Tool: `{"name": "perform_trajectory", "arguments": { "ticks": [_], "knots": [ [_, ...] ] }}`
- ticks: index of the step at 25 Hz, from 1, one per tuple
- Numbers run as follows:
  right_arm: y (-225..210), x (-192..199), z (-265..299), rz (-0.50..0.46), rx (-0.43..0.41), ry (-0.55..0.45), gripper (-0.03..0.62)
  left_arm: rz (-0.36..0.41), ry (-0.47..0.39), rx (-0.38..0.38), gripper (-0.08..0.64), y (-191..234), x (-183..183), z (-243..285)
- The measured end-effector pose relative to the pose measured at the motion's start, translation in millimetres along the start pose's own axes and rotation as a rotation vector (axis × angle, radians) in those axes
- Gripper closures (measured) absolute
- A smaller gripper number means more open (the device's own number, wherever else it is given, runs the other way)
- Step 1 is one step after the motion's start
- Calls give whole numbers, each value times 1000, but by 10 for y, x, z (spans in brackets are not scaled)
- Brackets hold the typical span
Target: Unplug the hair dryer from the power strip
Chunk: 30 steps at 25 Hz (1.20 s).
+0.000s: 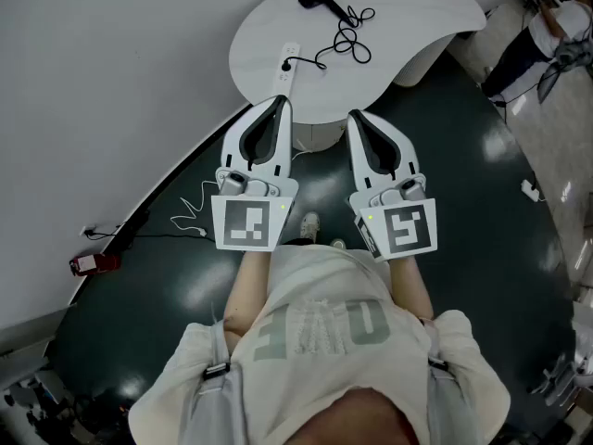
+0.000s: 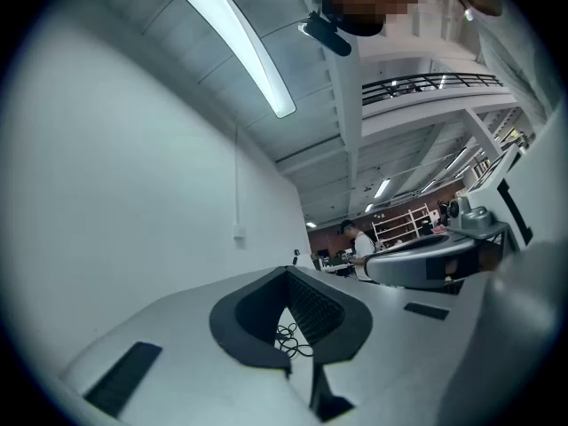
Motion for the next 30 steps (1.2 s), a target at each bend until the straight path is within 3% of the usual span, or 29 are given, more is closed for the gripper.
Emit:
{"name": "perform_trajectory", "arguments": {
  "ticks": [15,17,20,23,30],
  "knots": [
    [-126,153,350,111,-25,61,572,10,51,-6,549,237,214,121],
    [-120,137,415,151,-68,30,571,40,63,4,549,303,246,169],
    [-96,76,470,230,-137,-44,571,21,53,24,549,405,287,228],
    [-69,48,530,266,-148,-58,571,9,60,53,549,487,341,279],
    [-101,188,757,187,-104,5,571,-11,62,79,549,580,451,524]
  ]
}}
Point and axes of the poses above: the fingertips, and each gripper's own axes: z forward along the fingers, y to its left, x out of its underside, the point moved 2 cm from there along -z, backward along the fingers, and after that the axes turned 11 degrees about y, right-handed, at the moved point
